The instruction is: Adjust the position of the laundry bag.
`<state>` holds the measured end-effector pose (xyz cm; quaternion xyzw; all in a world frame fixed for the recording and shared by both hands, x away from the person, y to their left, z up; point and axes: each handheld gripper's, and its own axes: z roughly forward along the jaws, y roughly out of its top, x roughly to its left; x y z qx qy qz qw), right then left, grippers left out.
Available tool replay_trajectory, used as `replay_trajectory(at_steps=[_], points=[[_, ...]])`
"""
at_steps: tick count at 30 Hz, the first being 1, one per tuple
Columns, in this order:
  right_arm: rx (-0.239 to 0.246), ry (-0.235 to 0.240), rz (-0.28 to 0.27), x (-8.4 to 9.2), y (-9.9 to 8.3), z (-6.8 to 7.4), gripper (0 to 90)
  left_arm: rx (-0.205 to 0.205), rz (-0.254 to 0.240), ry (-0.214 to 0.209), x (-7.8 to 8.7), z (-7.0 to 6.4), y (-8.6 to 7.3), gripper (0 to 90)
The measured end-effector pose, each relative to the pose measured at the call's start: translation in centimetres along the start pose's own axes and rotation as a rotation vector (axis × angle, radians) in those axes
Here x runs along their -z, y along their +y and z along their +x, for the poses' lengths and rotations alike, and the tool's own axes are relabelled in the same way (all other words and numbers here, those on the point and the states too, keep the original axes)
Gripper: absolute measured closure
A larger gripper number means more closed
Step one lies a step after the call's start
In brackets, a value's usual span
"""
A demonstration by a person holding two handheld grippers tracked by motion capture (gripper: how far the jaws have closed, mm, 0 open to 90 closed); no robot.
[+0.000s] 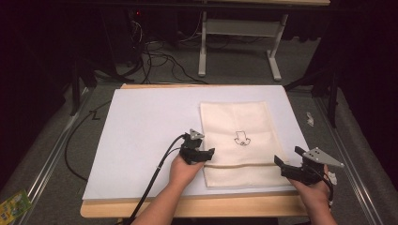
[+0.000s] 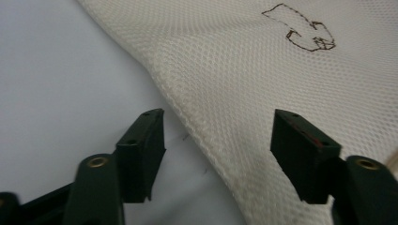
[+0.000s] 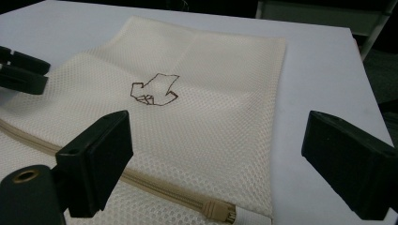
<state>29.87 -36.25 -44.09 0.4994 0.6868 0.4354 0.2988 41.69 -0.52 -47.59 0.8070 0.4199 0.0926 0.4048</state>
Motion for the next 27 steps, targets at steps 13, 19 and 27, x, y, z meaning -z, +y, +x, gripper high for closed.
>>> replay_trajectory(at_steps=[13, 19, 27], points=[[0.005, -0.001, -0.005, 0.1, 0.0, 0.2, 13.8, 0.006, -0.043, 0.119, 1.5, 1.8, -0.3, 87.5], [-0.008, -0.009, -0.007, 0.1, -0.1, 0.0, 16.0, 0.045, -0.043, 0.184, 4.2, 5.0, -2.0, 87.3], [-0.018, -0.008, 0.005, -0.1, -0.3, 0.1, 17.0, 0.116, -0.054, 0.192, 6.5, 8.3, -4.0, 82.3]])
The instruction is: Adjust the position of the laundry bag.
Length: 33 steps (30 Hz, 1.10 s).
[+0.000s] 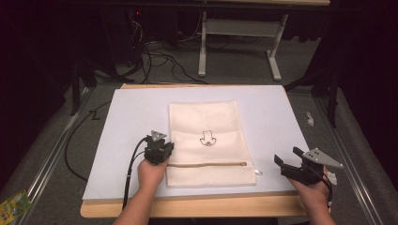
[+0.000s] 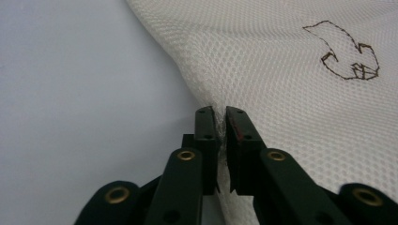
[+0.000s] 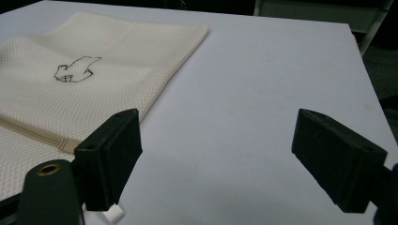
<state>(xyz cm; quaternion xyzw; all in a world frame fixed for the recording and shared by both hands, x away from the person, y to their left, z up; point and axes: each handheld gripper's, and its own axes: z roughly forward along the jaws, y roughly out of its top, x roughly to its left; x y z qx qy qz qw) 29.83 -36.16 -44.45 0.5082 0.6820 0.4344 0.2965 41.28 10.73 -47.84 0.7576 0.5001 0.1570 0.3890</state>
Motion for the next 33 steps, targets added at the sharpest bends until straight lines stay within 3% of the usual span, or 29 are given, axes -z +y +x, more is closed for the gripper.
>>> replay_trajectory(at_steps=[2, 3, 4, 7, 10, 12, 14, 15, 16, 18, 19, 22, 24, 25, 26, 27, 33], points=[[0.003, 0.001, -0.001, 0.0, 0.0, 0.0, 17.2, -0.024, -0.004, 0.012, 0.3, 0.2, -0.3, 69.7], [0.007, -0.001, -0.004, 0.0, 0.0, 0.0, 17.3, -0.033, -0.006, 0.025, 0.6, 0.3, -0.3, 69.7], [0.005, -0.002, -0.004, 0.1, 0.0, 0.0, 17.4, -0.046, -0.014, 0.029, 1.0, 0.5, -0.3, 63.7], [-0.001, -0.001, 0.0, 0.0, -0.1, -0.1, 18.2, -0.082, -0.051, 0.032, 3.2, 1.0, -0.5, 48.3], [-0.003, 0.007, 0.003, 0.0, -0.1, -0.2, 19.8, -0.088, -0.072, 0.027, 4.7, 1.4, -0.8, 42.2], [-0.007, 0.02, 0.004, 0.0, -0.1, -0.1, 22.3, -0.093, -0.075, -0.016, 6.3, 2.3, -1.5, 40.0], [-0.007, 0.037, 0.009, -0.1, -0.1, 0.1, 23.5, -0.101, -0.087, -0.026, 7.0, 2.8, -2.3, 37.8], [-0.008, 0.052, 0.013, -0.2, 0.0, 0.2, 26.6, -0.093, -0.088, -0.052, 7.5, 3.6, -3.6, 37.9], [-0.008, 0.052, 0.013, -0.2, 0.0, 0.2, 26.6, -0.093, -0.088, -0.052, 7.5, 3.6, -3.6, 38.5], [-0.047, 0.116, 0.033, -0.8, 0.0, 0.7, 33.9, -0.044, -0.065, -0.062, 7.7, 4.2, -3.8, 37.8], [-0.052, 0.127, 0.044, -1.0, 0.0, 0.9, 35.0, -0.013, -0.114, -0.058, 8.1, 4.6, -3.6, 37.9], [-0.05, 0.15, 0.074, -1.5, -0.1, 1.5, 37.1, 0.012, -0.132, -0.062, 8.0, 4.6, -3.5, 38.0], [-0.016, 0.165, 0.116, -2.3, -0.1, 2.6, 40.9, -0.003, -0.137, -0.064, 7.8, 4.3, -3.4, 37.4], [-0.004, 0.174, 0.134, -2.6, -0.1, 3.0, 43.5, -0.058, -0.13, -0.046, 7.8, 3.7, -3.3, 37.3], [0.006, 0.188, 0.146, -2.9, -0.1, 3.3, 45.3, -0.058, -0.13, -0.046, 7.8, 3.7, -3.3, 37.4], [0.01, 0.195, 0.167, -3.2, -0.1, 3.6, 47.3, -0.113, -0.128, -0.019, 7.7, 3.1, -3.3, 37.3], [0.017, 0.205, 0.237, -4.7, -0.3, 4.6, 55.3, -0.136, -0.135, -0.033, 7.5, 2.7, -3.2, 37.2]])
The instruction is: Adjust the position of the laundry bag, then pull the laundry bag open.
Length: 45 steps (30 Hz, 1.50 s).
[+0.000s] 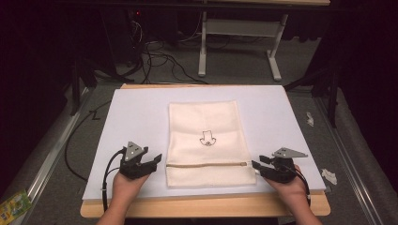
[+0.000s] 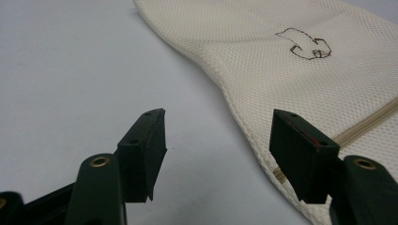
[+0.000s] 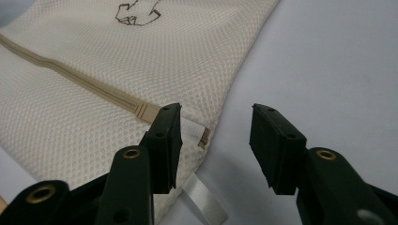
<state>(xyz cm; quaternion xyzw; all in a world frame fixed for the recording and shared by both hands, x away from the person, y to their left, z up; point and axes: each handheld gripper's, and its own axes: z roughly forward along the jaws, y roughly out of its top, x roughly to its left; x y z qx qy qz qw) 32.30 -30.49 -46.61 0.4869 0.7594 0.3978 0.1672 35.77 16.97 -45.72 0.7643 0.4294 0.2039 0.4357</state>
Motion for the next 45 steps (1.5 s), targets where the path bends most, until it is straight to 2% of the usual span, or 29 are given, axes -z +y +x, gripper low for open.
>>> replay_trajectory(at_steps=[7, 13, 16, 19, 20, 23, 26, 30, 32, 35, 39, 45], points=[[0.004, 0.009, 0.02, -0.7, 0.0, 0.2, 54.0, -0.009, 0.001, -0.007, -0.1, -0.1, 0.0, 36.6], [-0.004, 0.015, 0.037, -1.0, -0.1, 0.3, 61.6, -0.026, -0.006, -0.007, -0.1, -0.3, 0.1, 36.5], [-0.001, 0.034, 0.07, -1.5, -0.2, 0.4, 67.5, -0.027, -0.011, -0.009, 0.0, -0.4, 0.1, 36.3], [0.003, 0.031, 0.083, -1.6, -0.2, 0.6, 68.2, -0.021, -0.017, -0.01, 0.1, -0.5, 0.1, 36.2], [0.021, 0.022, 0.088, -1.7, -0.2, 0.8, 70.3, -0.01, -0.028, -0.027, 0.2, -0.6, 0.1, 36.2], [0.028, 0.012, 0.09, -1.8, -0.2, 0.9, 73.2, -0.011, -0.036, -0.036, 0.2, -0.8, 0.1, 36.3], [0.047, 0.005, 0.098, -1.8, 0.1, 1.1, 81.6, -0.023, -0.047, -0.055, 0.3, -1.2, 0.4, 36.3], [0.062, 0.003, 0.097, -1.6, 0.3, 1.2, 83.6, -0.016, -0.058, -0.058, 0.6, -1.5, 0.7, 35.7], [0.053, 0.005, 0.092, -1.5, 0.2, 1.3, 83.6, -0.003, -0.069, -0.071, 0.8, -1.8, 0.9, 35.7], [0.038, 0.003, 0.091, -1.4, 0.2, 1.3, 83.6, -0.01, -0.078, -0.081, 0.9, -2.3, 1.1, 35.8], [0.04, -0.002, 0.089, -1.3, 0.2, 1.5, 83.5, -0.009, -0.071, -0.095, 0.6, -3.0, 1.3, 35.6], [0.04, 0.0, 0.067, -0.9, 0.4, 1.5, 83.9, -0.009, -0.06, -0.14, -0.2, -4.4, 1.6, 36.2]])
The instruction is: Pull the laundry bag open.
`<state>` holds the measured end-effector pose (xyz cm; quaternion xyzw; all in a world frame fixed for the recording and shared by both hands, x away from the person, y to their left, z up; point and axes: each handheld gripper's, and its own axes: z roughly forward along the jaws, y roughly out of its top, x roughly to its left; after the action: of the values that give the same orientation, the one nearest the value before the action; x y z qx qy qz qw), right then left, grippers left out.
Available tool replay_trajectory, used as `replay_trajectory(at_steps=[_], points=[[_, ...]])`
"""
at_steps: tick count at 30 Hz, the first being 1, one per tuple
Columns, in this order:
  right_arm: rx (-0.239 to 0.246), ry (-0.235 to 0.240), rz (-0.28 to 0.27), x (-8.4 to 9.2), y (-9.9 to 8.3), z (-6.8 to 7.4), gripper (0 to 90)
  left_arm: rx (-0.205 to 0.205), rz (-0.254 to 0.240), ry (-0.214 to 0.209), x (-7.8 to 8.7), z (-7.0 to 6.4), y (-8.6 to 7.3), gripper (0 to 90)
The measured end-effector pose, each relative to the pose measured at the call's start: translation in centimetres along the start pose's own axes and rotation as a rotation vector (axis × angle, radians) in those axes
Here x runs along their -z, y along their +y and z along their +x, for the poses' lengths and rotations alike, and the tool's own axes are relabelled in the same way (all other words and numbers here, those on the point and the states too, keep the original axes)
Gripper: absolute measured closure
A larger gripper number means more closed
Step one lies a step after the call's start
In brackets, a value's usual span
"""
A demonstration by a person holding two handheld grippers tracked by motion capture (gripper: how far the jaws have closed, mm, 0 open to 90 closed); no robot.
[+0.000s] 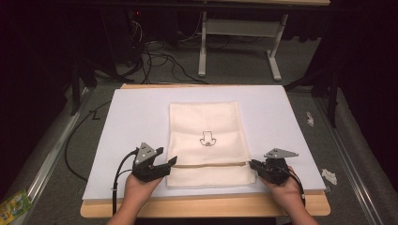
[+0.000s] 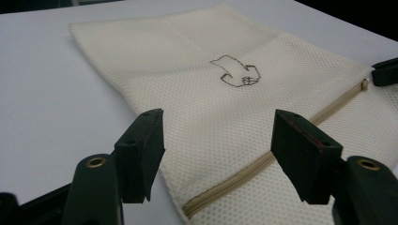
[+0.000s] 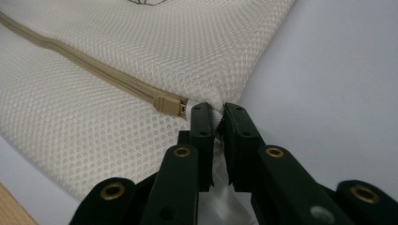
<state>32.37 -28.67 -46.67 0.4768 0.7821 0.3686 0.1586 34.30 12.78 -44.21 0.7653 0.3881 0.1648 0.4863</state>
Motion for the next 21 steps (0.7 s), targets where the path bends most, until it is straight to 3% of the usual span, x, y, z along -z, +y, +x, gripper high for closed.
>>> replay_trajectory(at_steps=[3, 8, 9, 12, 13, 17, 21], points=[[0.008, 0.006, -0.026, 0.4, 0.2, 0.0, 84.1, 0.006, 0.013, -0.034, -0.7, -1.0, 0.1, 36.7], [0.017, 0.015, -0.055, 0.9, 0.3, 0.3, 84.3, -0.019, 0.024, -0.084, -2.1, -2.9, 0.6, 38.2], [0.027, 0.014, -0.055, 1.0, 0.3, 0.3, 84.3, -0.022, 0.024, -0.122, -2.6, -3.9, 0.7, 39.3], [0.041, 0.012, -0.057, 1.0, 0.3, 0.4, 84.2, -0.041, 0.036, -0.149, -3.0, -4.8, 0.9, 40.3], [0.048, 0.009, -0.063, 1.0, 0.3, 0.4, 84.2, -0.045, 0.036, -0.171, -3.4, -5.8, 0.9, 40.7], [0.038, 0.012, -0.08, 1.3, 0.4, 0.5, 84.3, -0.018, 0.032, -0.221, -4.7, -7.2, 1.0, 42.3], [0.049, 0.011, -0.087, 1.4, 0.4, 0.6, 84.3, -0.021, 0.037, -0.23, -6.1, -8.0, 1.1, 42.4]])
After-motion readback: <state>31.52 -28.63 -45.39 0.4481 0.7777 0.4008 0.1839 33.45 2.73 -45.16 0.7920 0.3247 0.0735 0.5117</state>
